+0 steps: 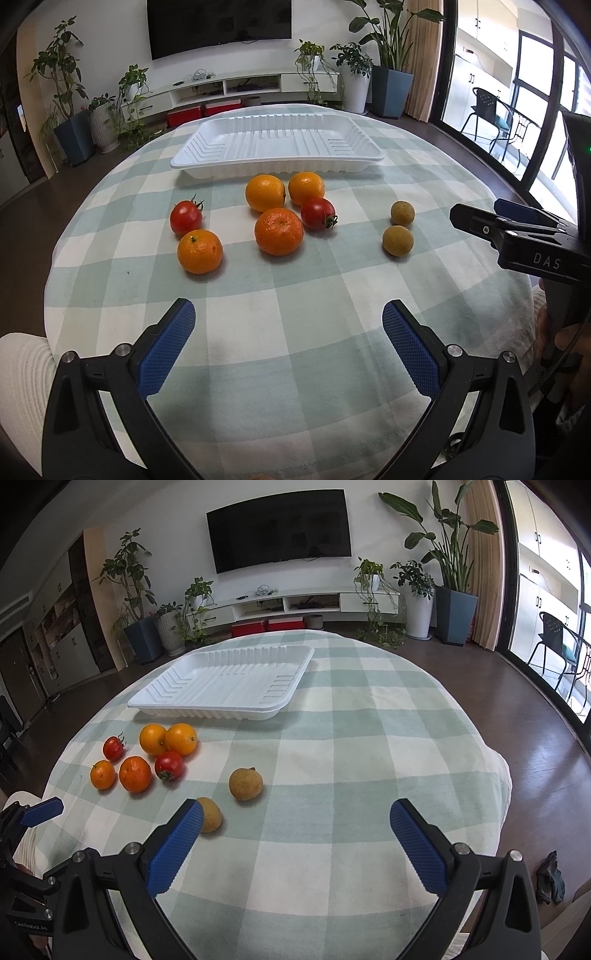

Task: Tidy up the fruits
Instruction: 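Close the left tool on a large mandarin while the right tool grasps a brown round fruit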

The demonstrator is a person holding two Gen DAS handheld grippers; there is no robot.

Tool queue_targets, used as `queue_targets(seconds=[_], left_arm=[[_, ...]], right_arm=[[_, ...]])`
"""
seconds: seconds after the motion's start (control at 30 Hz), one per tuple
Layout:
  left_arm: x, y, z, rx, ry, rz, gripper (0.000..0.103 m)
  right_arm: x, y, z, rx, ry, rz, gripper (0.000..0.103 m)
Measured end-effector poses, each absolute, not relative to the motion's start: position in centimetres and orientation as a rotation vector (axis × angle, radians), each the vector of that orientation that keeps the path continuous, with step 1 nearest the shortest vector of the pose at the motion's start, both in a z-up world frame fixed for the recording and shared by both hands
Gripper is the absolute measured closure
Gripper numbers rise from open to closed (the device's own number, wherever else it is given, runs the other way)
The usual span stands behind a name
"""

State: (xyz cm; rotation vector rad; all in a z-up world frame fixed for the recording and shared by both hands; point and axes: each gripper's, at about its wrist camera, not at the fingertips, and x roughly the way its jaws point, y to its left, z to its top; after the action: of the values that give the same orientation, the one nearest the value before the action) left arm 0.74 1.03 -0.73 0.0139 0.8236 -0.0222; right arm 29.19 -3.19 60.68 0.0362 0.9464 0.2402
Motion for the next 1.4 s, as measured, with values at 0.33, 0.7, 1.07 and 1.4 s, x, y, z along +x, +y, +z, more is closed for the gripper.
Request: queue_targets(seconds=[0.33, 0.7, 1.07, 1.4], left_arm=[[2.1, 3.0, -1.7, -0.043, 0.86, 0.002, 0.0], [4.3, 6.2, -1.8, -0.098, 0.866, 0.041, 0.0], [6.6, 8.3, -2.3, -0.125, 0.876, 0.051, 0.0], [8.3, 9.2, -4.0, -0.144, 0.923, 0.046, 0.0]], right_arm=[[29.8, -1.2, 59.9, -0.005, 0.984, 0.307, 0.003], [32.2, 0.8, 58.3, -0.052, 1.054, 0.319, 0.047], [33.7, 1.8, 56.7, -0.041, 1.107, 0.342, 0.054], [34.3, 2.0, 56.2, -0.049, 1.116, 0.339, 0.052]])
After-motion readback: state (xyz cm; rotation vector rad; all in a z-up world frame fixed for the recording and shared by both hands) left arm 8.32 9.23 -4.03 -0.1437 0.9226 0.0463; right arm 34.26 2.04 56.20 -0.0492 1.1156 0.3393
